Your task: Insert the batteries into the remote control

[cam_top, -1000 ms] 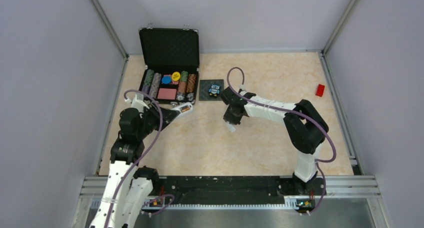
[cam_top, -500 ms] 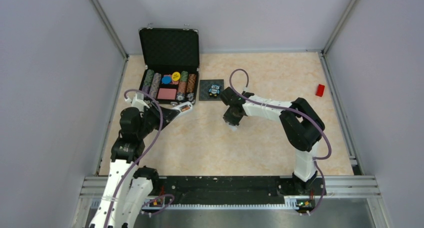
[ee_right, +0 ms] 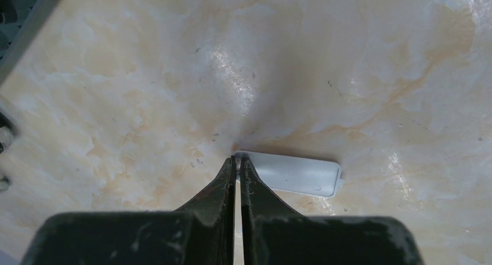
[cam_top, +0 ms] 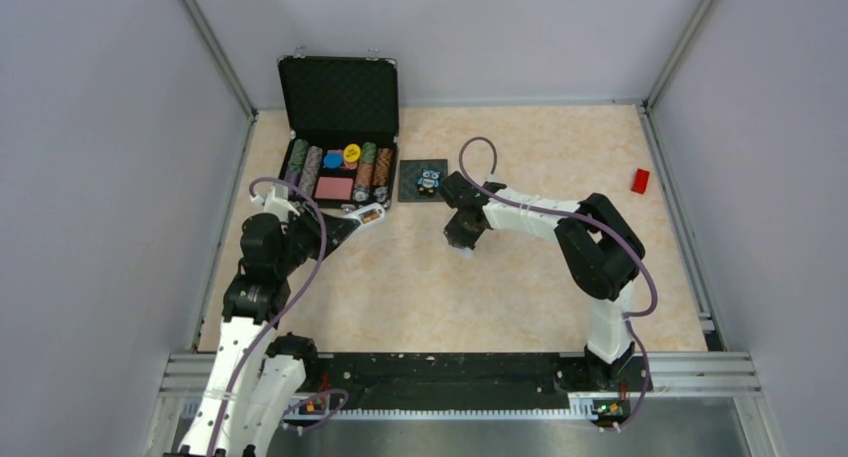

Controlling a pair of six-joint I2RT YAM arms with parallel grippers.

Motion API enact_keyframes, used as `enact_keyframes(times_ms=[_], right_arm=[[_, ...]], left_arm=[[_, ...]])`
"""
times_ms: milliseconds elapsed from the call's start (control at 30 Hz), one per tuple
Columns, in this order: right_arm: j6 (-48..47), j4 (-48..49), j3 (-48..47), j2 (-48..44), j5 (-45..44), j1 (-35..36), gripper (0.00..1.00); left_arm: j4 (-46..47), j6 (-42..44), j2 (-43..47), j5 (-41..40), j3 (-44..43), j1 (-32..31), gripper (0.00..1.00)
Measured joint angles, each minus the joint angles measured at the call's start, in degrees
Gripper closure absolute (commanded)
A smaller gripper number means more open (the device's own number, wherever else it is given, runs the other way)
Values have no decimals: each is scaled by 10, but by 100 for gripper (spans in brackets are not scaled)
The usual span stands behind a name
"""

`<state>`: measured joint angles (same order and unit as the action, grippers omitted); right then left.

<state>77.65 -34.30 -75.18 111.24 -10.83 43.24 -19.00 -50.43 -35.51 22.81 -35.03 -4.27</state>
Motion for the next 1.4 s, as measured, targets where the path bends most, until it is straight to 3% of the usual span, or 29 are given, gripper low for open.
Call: enact_keyframes(times_ms=[467,800,1067,1400], right_arm=[[-58,-5,-3,-11,-19,-2,100],[-158,15,-3,-187,-26,-2,100],[-241,147,-4,-325,73,-2,100],[-231,307,-2,-349,255,-2,100]], left_arm=[[11,4,-8,3,0,0,100],[61,-33,-43,62,0,0,100],[154,-116,-91,149,-6,0,100],[276,-228,-168,238,-42,-33,100]])
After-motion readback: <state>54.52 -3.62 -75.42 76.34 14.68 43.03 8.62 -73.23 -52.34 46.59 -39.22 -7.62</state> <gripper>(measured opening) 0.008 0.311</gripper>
